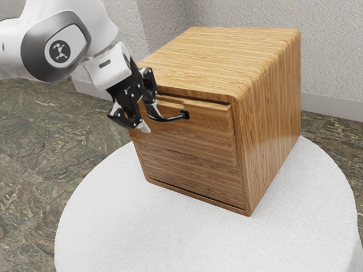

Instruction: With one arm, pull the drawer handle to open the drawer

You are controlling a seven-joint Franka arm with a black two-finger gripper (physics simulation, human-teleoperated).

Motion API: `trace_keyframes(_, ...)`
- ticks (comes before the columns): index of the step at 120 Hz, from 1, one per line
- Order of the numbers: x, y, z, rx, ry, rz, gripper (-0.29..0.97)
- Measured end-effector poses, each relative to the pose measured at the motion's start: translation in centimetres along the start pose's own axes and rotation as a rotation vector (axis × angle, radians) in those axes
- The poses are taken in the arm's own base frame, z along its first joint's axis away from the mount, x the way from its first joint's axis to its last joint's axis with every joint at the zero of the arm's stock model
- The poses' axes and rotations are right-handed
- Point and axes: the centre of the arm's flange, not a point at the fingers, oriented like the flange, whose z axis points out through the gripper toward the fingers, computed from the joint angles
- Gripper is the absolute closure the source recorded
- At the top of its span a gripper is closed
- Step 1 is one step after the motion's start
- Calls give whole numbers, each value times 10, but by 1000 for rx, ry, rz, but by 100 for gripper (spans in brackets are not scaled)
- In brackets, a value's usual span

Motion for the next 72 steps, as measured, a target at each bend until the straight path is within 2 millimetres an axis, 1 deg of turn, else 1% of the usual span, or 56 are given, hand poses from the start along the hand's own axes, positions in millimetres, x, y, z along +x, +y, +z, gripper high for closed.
trace_keyframes(18,-5,0,-4,-19,-3,-19,51)
trace_keyframes(27,-7,2,-4,-36,-4,-28,51)
trace_keyframes(42,-7,5,-4,-57,-4,-37,56)
trace_keyframes(58,-5,10,-8,-74,7,-41,57)
trace_keyframes(72,-5,19,-11,-89,19,-48,58)
